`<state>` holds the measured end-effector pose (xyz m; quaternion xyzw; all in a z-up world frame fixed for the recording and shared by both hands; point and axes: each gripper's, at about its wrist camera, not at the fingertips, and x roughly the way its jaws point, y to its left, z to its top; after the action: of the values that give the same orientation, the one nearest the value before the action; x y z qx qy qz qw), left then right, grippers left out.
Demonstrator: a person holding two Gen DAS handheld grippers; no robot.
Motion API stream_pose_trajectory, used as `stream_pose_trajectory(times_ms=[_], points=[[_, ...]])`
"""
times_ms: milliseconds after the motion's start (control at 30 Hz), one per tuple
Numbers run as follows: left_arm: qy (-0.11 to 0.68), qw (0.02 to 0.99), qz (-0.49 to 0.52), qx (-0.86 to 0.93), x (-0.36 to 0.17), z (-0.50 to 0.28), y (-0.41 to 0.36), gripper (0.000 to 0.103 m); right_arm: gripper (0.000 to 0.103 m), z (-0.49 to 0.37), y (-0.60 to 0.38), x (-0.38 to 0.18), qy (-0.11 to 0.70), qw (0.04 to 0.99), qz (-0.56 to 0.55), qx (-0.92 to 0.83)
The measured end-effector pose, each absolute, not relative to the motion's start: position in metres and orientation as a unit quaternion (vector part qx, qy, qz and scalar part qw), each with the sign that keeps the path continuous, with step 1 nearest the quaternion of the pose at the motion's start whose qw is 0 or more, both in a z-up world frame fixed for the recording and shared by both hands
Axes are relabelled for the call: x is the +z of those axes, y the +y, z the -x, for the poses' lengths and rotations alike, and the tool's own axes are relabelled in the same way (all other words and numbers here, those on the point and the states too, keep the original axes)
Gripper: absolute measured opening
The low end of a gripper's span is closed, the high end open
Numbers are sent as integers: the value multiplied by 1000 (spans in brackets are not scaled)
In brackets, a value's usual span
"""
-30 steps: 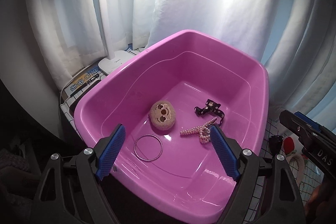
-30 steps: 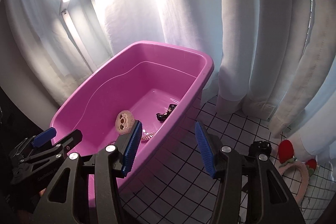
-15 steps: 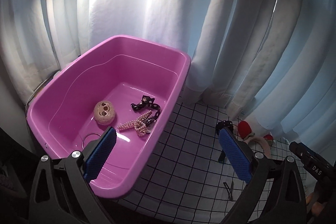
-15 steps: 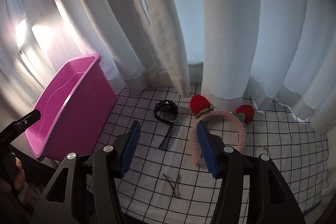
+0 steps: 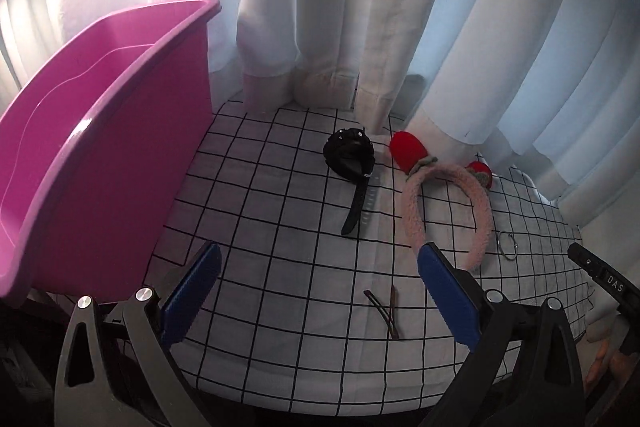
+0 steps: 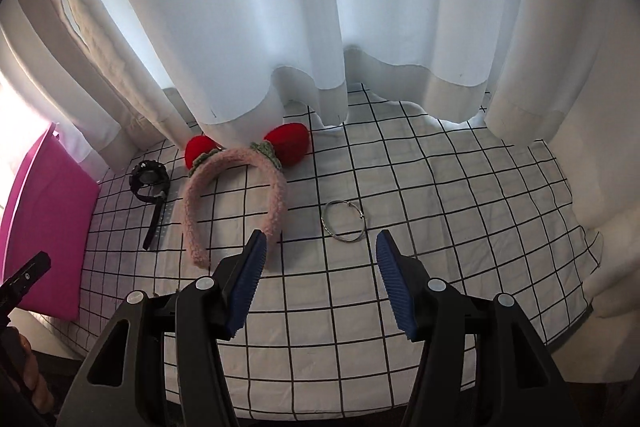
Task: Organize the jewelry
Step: 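Move both tools back over the table toward the silver bangle and brown hair pins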
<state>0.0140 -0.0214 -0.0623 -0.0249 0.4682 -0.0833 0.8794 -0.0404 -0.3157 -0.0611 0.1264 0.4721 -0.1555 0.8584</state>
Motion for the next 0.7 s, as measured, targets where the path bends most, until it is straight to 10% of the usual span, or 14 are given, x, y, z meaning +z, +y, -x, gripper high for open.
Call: stream_pose_trajectory(times_ms=[700], points=[[532, 846, 18, -12, -165, 9, -67, 97, 55, -29, -348, -171, 550, 831, -36, -81]])
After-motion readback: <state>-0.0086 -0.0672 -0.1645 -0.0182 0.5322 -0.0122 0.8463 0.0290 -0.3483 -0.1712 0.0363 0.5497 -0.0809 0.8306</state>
